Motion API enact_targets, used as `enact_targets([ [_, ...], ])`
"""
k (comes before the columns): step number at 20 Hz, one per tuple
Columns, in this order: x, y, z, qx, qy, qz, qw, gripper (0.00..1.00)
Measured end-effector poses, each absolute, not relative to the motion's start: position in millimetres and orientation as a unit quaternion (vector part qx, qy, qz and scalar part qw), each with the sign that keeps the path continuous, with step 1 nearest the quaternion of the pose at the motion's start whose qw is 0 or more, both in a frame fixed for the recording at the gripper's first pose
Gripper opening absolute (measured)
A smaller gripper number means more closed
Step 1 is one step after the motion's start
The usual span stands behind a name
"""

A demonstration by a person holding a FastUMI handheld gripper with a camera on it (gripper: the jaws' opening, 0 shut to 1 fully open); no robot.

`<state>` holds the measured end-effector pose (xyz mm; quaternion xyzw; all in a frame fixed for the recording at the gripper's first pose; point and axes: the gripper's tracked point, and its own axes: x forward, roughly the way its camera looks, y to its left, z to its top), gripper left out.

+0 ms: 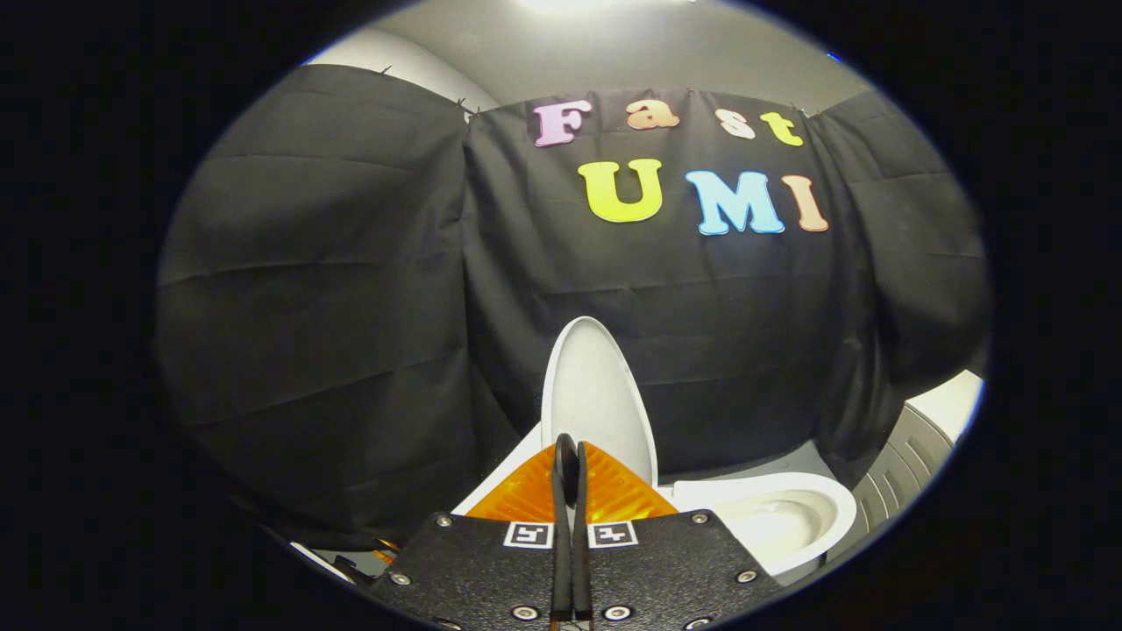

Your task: Open the toilet lid.

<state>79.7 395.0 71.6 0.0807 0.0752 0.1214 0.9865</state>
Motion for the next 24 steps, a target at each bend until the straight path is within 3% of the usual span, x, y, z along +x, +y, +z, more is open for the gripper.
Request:
enact_targets([
  [8, 78.6, 412.1, 70.5, 0.069, 0.079, 0.183, 0.978, 0.04],
  [10, 71.0, 399.8, 59.2, 0.073, 0.093, 0.177, 0.977, 0.31],
  [13, 59.8, 374.5, 85.3, 0.083, 0.054, 0.175, 0.979, 0.96],
  [24, 32.1, 197.9, 108.9, 0.082, 0.011, 0.077, 0.994, 0.96],
])
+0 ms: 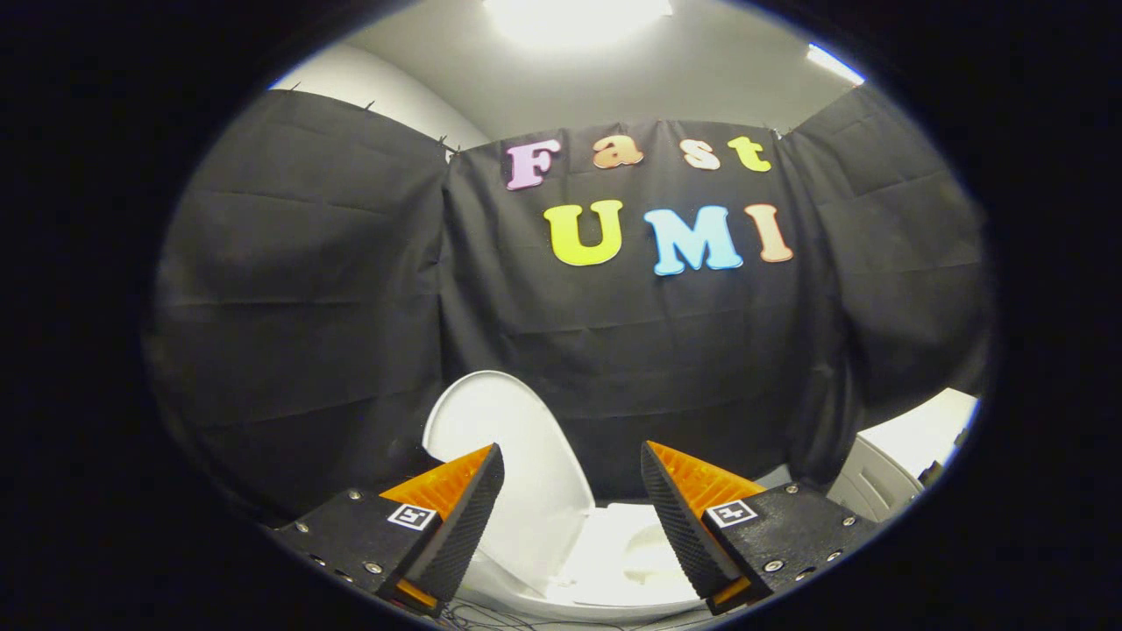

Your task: Open the toilet lid.

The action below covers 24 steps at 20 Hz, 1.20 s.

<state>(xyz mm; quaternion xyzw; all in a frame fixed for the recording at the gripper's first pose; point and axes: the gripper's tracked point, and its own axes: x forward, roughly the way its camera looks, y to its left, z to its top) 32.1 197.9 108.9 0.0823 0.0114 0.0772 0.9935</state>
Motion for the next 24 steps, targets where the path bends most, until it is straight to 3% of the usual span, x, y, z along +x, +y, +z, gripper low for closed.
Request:
enact_targets([
  [12, 6.5, 28.4, 82.3, 0.027, -0.011, -0.037, 0.999, 0.96],
  [24, -21.4, -25.1, 38.8, -0.013, -0.032, -0.08, 0.996, 0.96],
])
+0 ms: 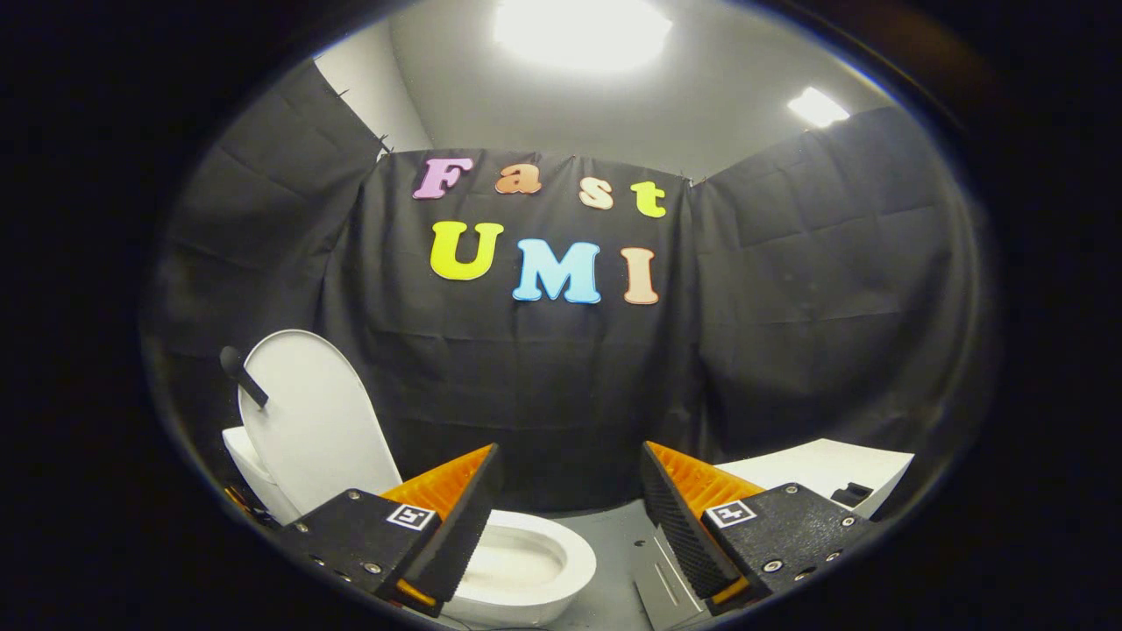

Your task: Open the toilet lid.

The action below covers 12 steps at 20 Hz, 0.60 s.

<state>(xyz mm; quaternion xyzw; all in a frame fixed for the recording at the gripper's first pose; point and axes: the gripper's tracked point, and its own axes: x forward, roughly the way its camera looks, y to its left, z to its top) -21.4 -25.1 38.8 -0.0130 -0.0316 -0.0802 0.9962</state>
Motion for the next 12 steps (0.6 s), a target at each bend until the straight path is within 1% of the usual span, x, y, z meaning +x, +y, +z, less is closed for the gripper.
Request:
enact_targets([
  [3, -19.7, -22.5, 17.8, -0.028, -0.015, -0.077, 0.997, 0.96],
  [7, -24.3, -14.9, 16.9, -0.014, -0.024, -0.07, 0.997, 0.95],
  [12, -21.3, -13.5, 4.4, -0.021, -0.015, -0.066, 0.997, 0.95],
])
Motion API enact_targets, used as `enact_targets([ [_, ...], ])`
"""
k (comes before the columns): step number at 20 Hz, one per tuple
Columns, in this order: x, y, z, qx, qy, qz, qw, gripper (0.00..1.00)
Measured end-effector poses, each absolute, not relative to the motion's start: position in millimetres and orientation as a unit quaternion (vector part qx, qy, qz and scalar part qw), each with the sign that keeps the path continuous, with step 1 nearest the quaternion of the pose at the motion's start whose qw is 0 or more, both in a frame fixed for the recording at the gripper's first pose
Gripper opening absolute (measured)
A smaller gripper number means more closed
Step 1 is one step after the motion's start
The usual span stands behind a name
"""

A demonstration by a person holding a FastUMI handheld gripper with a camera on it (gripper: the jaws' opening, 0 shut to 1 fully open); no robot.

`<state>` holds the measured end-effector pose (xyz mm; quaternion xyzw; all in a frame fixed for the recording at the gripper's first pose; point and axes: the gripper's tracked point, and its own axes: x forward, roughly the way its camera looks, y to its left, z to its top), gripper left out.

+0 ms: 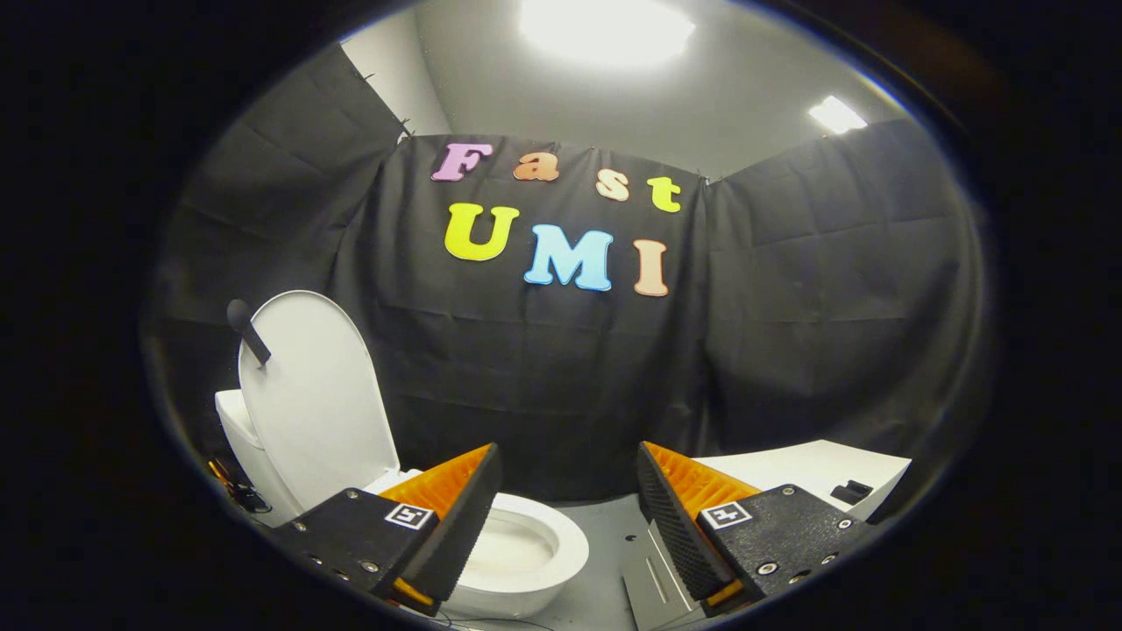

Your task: Open the toilet lid.

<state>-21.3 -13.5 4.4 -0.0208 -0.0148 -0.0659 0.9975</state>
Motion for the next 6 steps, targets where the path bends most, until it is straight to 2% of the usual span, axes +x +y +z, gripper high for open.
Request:
enact_targets([
  [6, -21.1, -21.4, -2.9, -0.001, -0.006, -0.076, 0.997, 0.95],
])
